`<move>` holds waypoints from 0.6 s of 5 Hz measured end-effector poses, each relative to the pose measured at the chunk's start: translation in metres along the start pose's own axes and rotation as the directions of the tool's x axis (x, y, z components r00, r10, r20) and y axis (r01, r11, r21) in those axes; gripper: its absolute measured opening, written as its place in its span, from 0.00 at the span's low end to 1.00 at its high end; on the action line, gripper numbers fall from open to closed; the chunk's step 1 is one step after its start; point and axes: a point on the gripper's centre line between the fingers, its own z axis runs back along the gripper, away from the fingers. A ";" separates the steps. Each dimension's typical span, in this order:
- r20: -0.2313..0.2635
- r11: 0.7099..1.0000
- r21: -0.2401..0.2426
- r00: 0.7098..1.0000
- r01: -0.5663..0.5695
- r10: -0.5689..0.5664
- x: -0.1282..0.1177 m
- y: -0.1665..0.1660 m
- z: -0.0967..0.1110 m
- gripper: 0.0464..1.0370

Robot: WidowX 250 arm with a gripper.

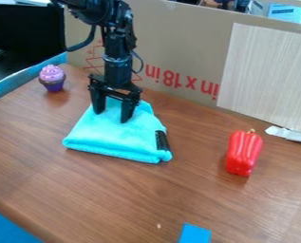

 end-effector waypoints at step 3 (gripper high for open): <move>-0.020 0.998 -0.031 0.999 -0.051 0.050 -0.006 -0.005 0.000 0.96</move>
